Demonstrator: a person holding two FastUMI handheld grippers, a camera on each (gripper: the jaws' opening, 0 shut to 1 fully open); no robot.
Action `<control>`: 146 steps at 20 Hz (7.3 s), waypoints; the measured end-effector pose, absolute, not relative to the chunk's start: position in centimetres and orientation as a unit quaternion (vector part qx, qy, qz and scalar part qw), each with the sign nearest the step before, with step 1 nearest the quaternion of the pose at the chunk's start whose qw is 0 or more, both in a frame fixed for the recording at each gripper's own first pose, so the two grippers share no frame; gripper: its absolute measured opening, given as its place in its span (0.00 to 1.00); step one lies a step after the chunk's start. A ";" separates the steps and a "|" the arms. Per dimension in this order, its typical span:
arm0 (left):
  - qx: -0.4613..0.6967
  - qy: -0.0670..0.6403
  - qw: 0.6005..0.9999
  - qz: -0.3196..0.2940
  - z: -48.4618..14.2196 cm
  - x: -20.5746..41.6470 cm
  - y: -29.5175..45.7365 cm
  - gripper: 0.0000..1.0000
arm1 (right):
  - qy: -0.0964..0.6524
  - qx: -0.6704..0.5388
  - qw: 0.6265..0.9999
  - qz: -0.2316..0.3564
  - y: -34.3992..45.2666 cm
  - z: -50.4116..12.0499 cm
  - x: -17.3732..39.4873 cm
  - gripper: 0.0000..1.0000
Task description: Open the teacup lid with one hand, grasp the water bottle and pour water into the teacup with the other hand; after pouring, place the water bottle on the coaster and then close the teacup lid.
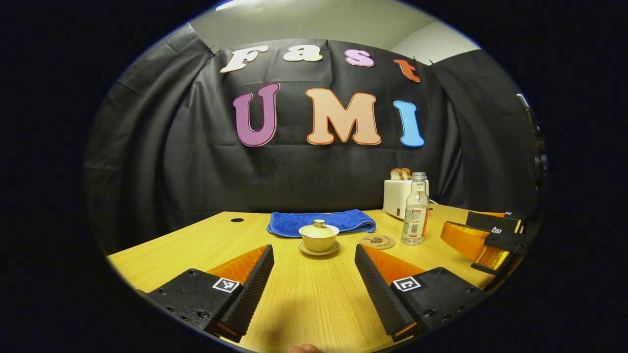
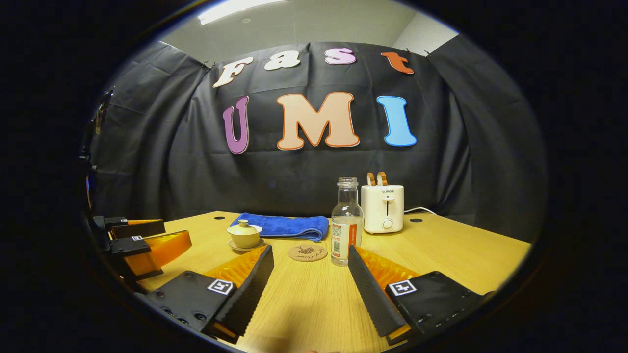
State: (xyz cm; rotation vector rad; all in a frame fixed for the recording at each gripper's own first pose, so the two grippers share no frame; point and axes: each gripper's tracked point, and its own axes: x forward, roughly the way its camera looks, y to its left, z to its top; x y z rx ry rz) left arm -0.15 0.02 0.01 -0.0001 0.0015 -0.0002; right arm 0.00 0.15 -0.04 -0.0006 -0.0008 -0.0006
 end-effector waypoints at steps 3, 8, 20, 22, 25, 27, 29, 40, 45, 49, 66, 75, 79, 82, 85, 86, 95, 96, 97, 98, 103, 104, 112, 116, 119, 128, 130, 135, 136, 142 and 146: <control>0.000 0.001 1.000 0.000 0.2 -0.2 0.1 0.97 | 0.000 0.000 1.000 0.000 0.1 -0.2 -0.1 0.98; 0.000 0.001 1.000 0.000 0.1 -0.2 0.0 0.97 | -0.001 0.000 1.000 -0.001 0.1 -0.1 -0.1 0.98; 0.001 0.002 1.000 0.005 0.1 0.4 0.4 0.96 | -0.001 0.000 1.000 0.001 0.2 -0.1 0.0 0.98; 0.002 0.002 1.000 0.002 0.2 1.6 0.1 0.97 | 0.000 0.000 1.000 0.003 0.3 -0.2 -0.1 0.98; 0.001 0.004 1.000 -0.007 0.1 4.2 -0.1 0.97 | 0.001 -0.001 1.000 0.002 -0.2 -0.2 0.1 0.98; 0.000 0.005 1.000 -0.009 -0.1 6.1 -0.1 0.96 | 0.001 -0.001 1.000 -0.008 -1.5 -0.2 0.3 0.98; 0.002 0.005 1.000 -0.006 -0.1 8.3 0.0 0.97 | 0.001 -0.001 1.000 -0.019 -2.7 -0.2 0.6 0.98; 0.019 0.046 0.999 0.010 -1.5 18.4 0.0 0.96 | -0.002 -0.003 0.998 -0.060 -7.1 0.0 1.3 0.98; 0.014 0.070 0.997 0.016 -2.3 19.7 0.2 0.96 | -0.002 -0.003 0.998 -0.060 -7.2 -0.1 1.4 0.98; 0.022 0.077 0.997 0.012 -2.5 20.0 -0.1 0.96 | -0.002 -0.003 0.998 -0.059 -7.2 -0.2 1.2 0.98; 0.025 0.081 0.996 0.014 -2.7 19.8 -0.1 0.23 | -0.002 -0.004 0.998 -0.059 -7.3 -0.2 1.3 0.98; 0.012 0.008 0.999 0.029 -0.5 18.6 0.6 0.23 | -0.002 -0.004 0.998 -0.059 -7.3 -0.3 1.3 0.98; -0.006 0.014 1.000 0.026 -0.7 17.8 0.6 0.23 | -0.001 -0.004 0.998 -0.056 -7.1 -0.4 1.6 0.98; -0.002 0.011 1.000 0.014 -0.6 15.9 0.7 0.23 | -0.002 -0.004 0.998 -0.055 -6.7 -0.3 2.2 0.98; -0.003 0.008 1.000 0.007 -0.4 13.0 1.4 0.23 | -0.001 -0.003 0.999 -0.052 -6.0 -0.5 3.7 0.98; -0.003 0.009 1.000 0.000 -0.4 11.7 1.5 0.23 | 0.000 -0.003 0.999 -0.052 -5.9 -0.5 4.4 0.98; -0.001 0.001 0.999 -0.035 0.1 2.4 3.1 0.23 | 0.005 -0.003 0.998 -0.066 -5.4 -1.1 12.4 0.98; 0.000 0.002 0.999 -0.032 0.1 1.9 3.5 0.23 | 0.005 -0.003 0.998 -0.068 -5.5 -1.1 13.1 0.94; -0.001 0.000 1.000 -0.031 0.1 1.3 3.7 0.23 | 0.005 -0.003 0.998 -0.069 -5.5 -1.1 13.9 0.98; 0.000 0.002 1.000 -0.029 0.2 0.8 4.0 0.23 | 0.006 -0.003 0.997 -0.072 -5.6 -1.1 14.6 0.98; 0.001 0.007 0.999 -0.040 0.1 0.6 3.8 0.21 | 0.009 -0.002 0.997 -0.073 -5.9 -1.4 17.6 0.98; -0.001 0.003 0.999 -0.049 0.2 0.7 3.3 0.23 | 0.010 -0.002 0.997 -0.076 -6.1 -1.4 18.0 0.98; 0.001 0.006 0.998 -0.061 0.1 1.3 3.3 0.23 | 0.010 -0.011 0.995 -0.100 -6.6 -1.4 18.5 0.77; 0.000 0.006 0.998 -0.066 0.1 1.7 3.7 0.23 | 0.010 -0.058 0.994 -0.097 -5.3 -1.2 18.7 0.76; 0.000 0.005 0.998 -0.058 0.2 2.0 4.5 0.23 | 0.012 -0.156 0.984 -0.089 -3.5 -1.2 19.2 0.76; 0.002 0.005 0.998 -0.070 0.2 2.2 4.3 0.24 | 0.008 -0.511 0.860 -0.018 6.0 -1.6 21.2 0.75; 0.000 0.007 0.999 -0.052 0.1 2.4 6.1 0.23 | 0.010 -0.562 0.827 0.000 7.7 -2.5 21.5 0.75; 0.000 0.006 1.000 -0.023 0.1 2.3 9.0 0.23 | 0.032 -0.632 0.774 0.021 8.9 -3.6 20.7 0.77; -0.001 0.007 1.000 -0.024 0.0 2.2 9.1 0.23 | 0.036 -0.641 0.766 0.022 8.9 -3.5 20.8 0.77; 0.000 0.006 1.000 -0.023 0.0 2.2 9.6 0.23 | 0.029 -0.697 0.716 0.030 9.6 -3.6 20.3 0.77; 0.000 0.006 1.000 -0.023 0.1 2.3 9.7 0.23 | 0.025 -0.730 0.682 0.033 9.8 -3.8 20.2 0.77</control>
